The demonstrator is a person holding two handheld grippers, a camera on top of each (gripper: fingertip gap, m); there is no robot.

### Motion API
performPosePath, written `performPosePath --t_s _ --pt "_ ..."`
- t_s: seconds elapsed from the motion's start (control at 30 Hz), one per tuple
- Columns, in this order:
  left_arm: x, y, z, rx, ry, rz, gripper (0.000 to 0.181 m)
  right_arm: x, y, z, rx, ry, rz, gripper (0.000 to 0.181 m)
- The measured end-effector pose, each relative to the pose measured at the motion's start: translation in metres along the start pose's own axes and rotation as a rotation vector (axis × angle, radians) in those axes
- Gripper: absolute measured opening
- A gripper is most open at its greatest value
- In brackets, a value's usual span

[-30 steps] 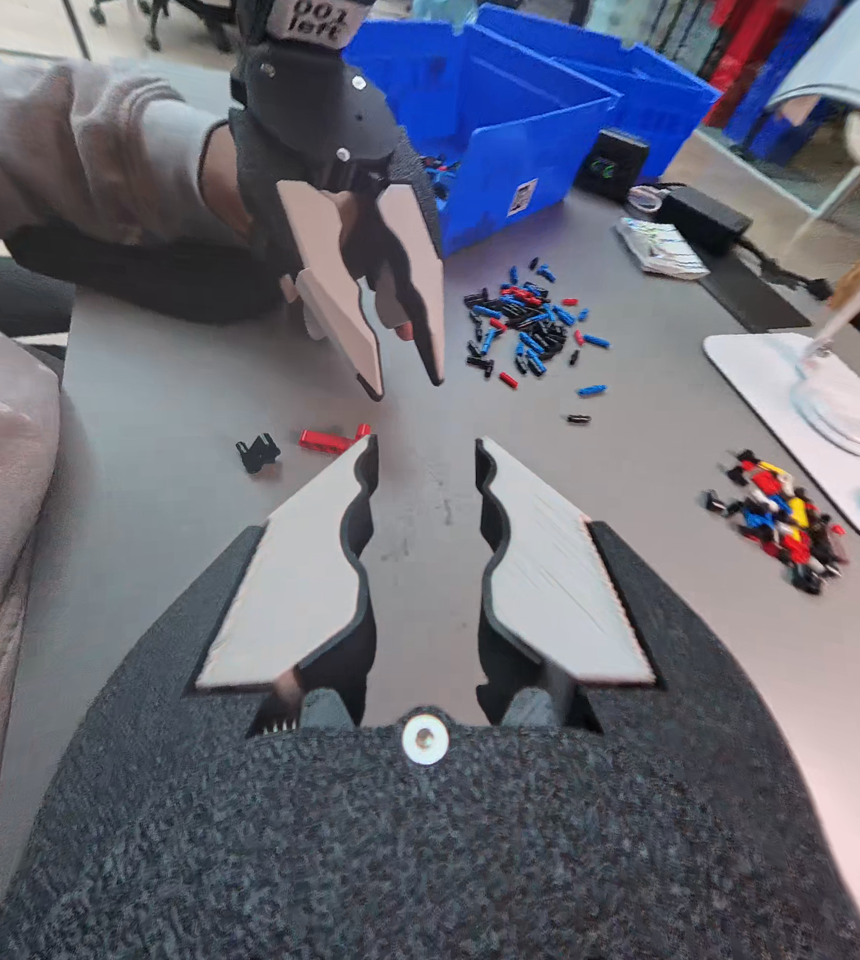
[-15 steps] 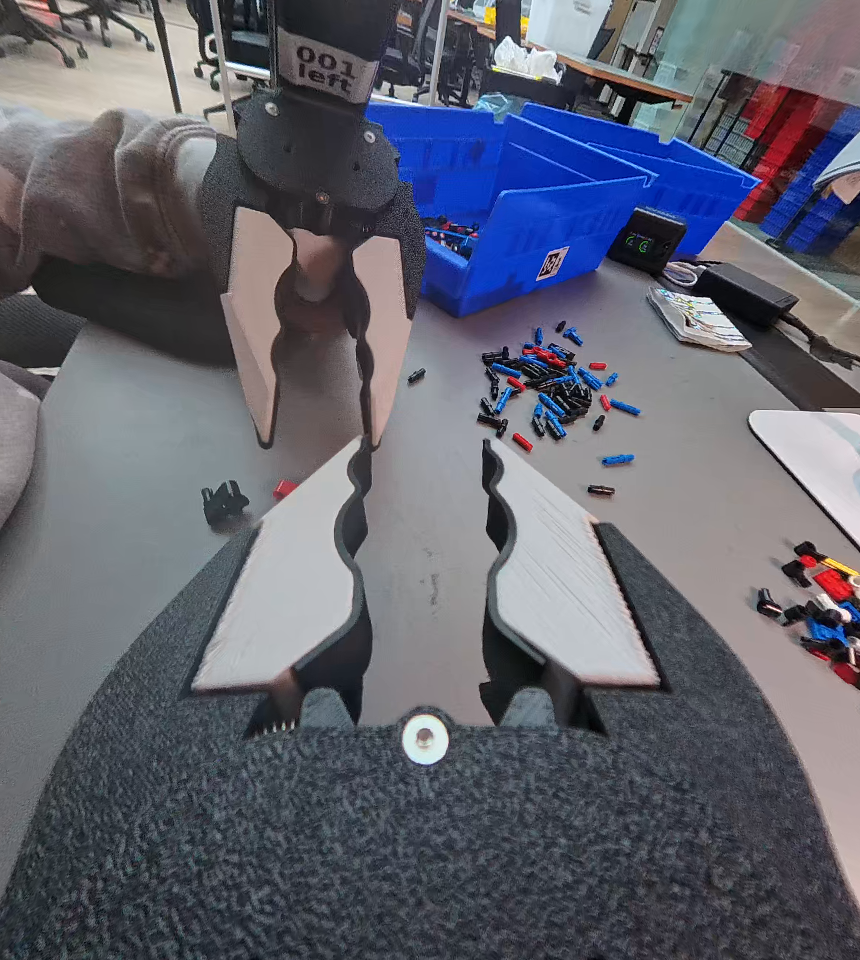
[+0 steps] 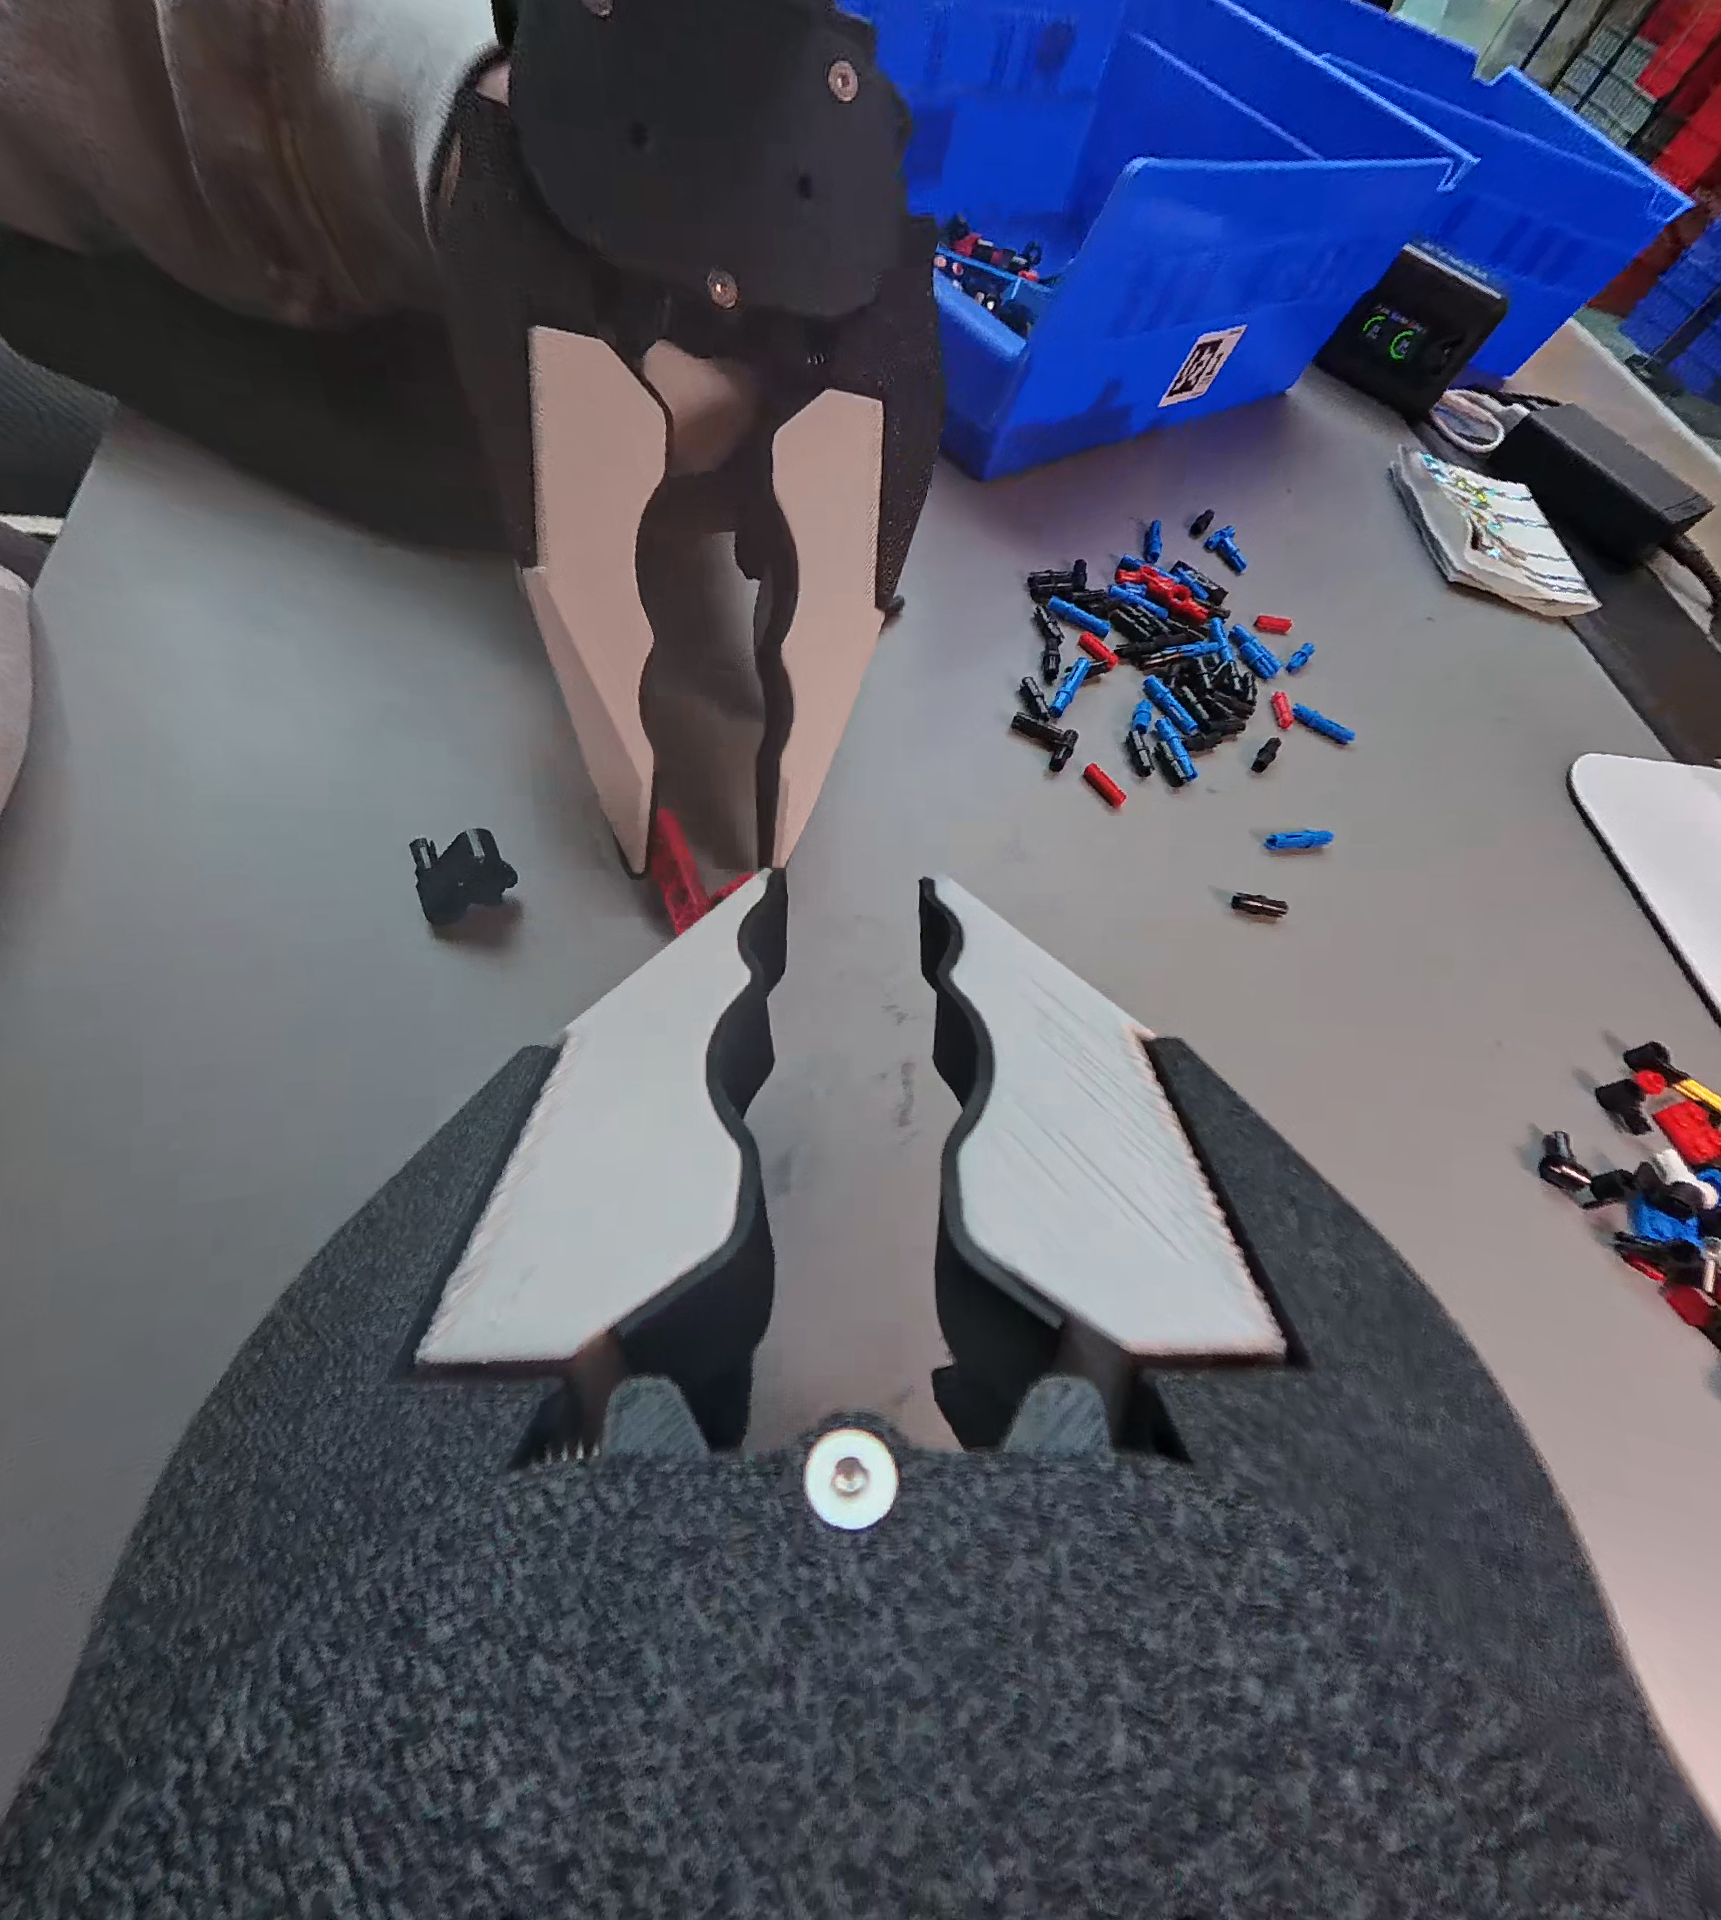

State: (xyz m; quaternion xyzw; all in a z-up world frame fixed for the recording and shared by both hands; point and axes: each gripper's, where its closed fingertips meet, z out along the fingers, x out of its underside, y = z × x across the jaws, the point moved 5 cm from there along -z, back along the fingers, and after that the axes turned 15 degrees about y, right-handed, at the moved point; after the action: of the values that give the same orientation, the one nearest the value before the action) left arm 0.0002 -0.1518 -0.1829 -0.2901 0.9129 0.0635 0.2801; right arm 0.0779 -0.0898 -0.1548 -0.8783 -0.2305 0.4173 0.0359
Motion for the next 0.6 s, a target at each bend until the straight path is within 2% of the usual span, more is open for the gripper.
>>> performPosePath --t_s 0.17,0.23,0.3,0.43,0.5,0.6 --pt "0.002 -0.003 0.004 -0.042 0.042 0.039 0.012 0.0 0.002 0.003 0.012 0.021 -0.007 0.024" --pt "0.002 0.006 0.0 -0.169 0.023 0.035 0.009 -0.003 -0.001 0.0 0.002 -0.013 0.042 0.024" --pt "-0.005 0.017 -0.015 -0.327 -0.062 0.02 0.008 -0.007 -0.01 -0.005 0.0 -0.07 0.15 0.026" --pt "-0.02 0.033 -0.05 -0.733 -0.17 0.089 0.008 -0.02 -0.027 -0.014 -0.104 -0.243 0.506 0.029" --pt "-0.027 0.034 -0.058 -0.888 -0.165 0.146 0.008 -0.027 -0.033 -0.013 -0.148 -0.324 0.644 0.033" --pt "-0.035 0.03 -0.055 -1.014 -0.114 0.25 0.008 -0.033 -0.039 -0.01 -0.143 -0.394 0.71 0.033"
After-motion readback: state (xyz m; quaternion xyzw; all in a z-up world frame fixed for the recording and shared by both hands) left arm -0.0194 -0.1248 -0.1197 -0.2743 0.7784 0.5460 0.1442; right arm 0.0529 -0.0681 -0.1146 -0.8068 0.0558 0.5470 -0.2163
